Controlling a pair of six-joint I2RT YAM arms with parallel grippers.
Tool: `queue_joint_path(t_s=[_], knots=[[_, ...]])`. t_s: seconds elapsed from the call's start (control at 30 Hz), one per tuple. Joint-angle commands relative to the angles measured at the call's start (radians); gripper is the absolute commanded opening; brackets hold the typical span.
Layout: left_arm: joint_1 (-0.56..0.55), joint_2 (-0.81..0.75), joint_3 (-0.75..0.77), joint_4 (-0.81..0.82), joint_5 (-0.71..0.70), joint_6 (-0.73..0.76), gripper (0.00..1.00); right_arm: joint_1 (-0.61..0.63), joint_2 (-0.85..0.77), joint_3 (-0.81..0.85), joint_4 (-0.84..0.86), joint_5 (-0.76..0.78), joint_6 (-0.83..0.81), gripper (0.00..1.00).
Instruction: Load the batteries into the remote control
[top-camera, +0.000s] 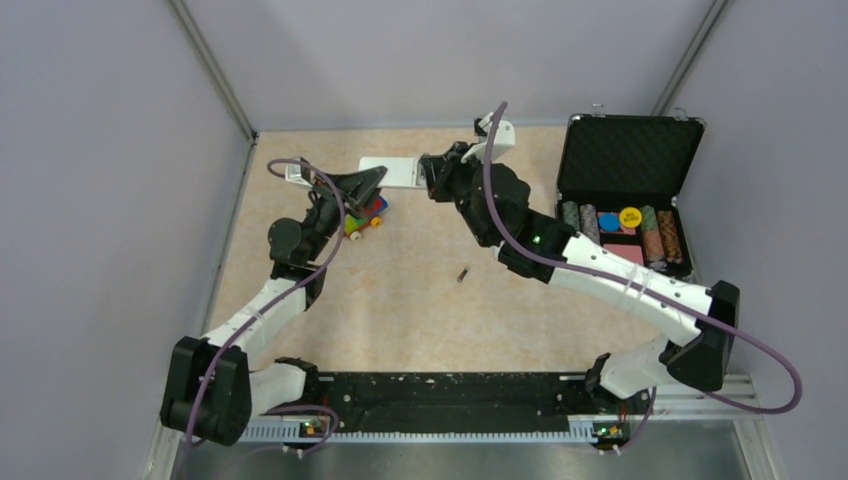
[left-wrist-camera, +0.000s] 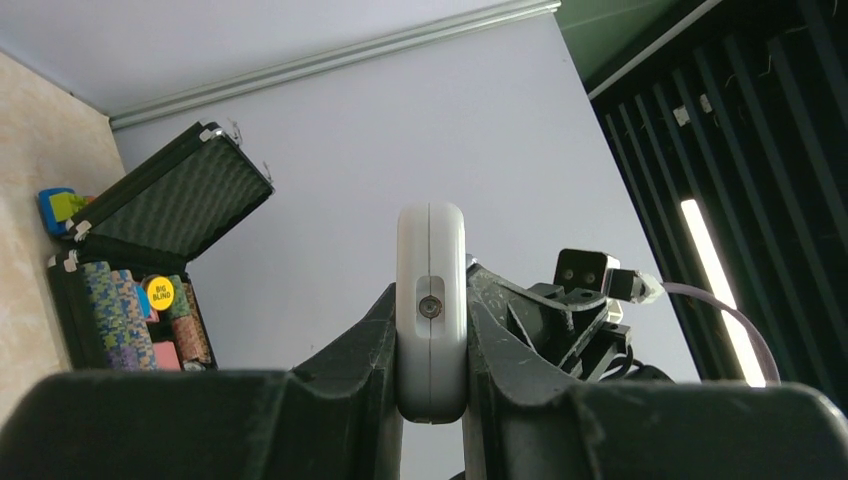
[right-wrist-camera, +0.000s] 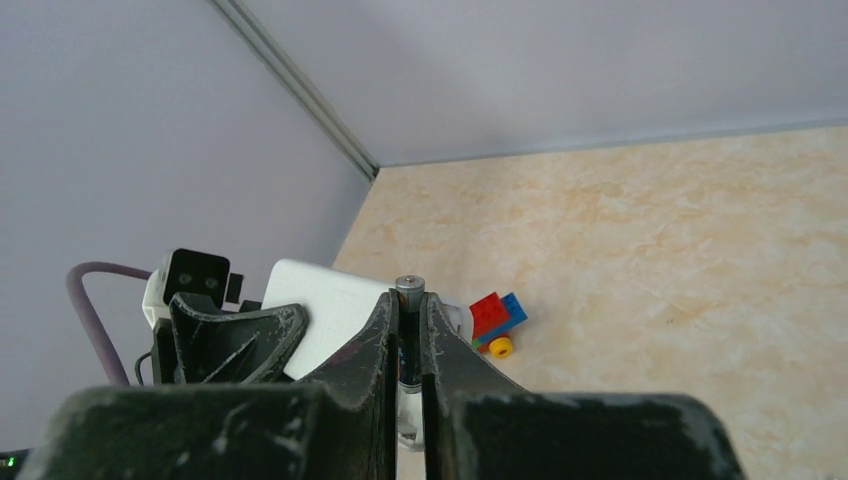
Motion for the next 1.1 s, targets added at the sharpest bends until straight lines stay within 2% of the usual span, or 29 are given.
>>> queue_joint_path(t_s=[0.0, 0.3, 0.73, 0.87, 1.07], knots=[[-0.004, -0.005, 0.004, 0.071, -0.021, -0.032, 0.0, 0.011, 0.03, 0.054, 0.028, 0.024, -0.048, 0.03], [-0.005, 0.041, 0.001, 0.149, -0.022, -0.064, 0.0, 0.011, 0.057, 0.068, 0.008, 0.013, -0.03, 0.04], [-0.005, 0.122, -0.009, 0.32, -0.051, -0.104, 0.0, 0.01, 0.064, 0.109, -0.146, -0.004, 0.063, 0.03], [-0.005, 0.129, 0.0, 0.311, -0.041, -0.096, 0.0, 0.01, 0.076, 0.124, -0.167, -0.013, 0.059, 0.03], [-0.005, 0.118, 0.009, 0.288, -0.039, -0.088, 0.0, 0.01, 0.12, 0.195, -0.266, 0.053, 0.078, 0.08]])
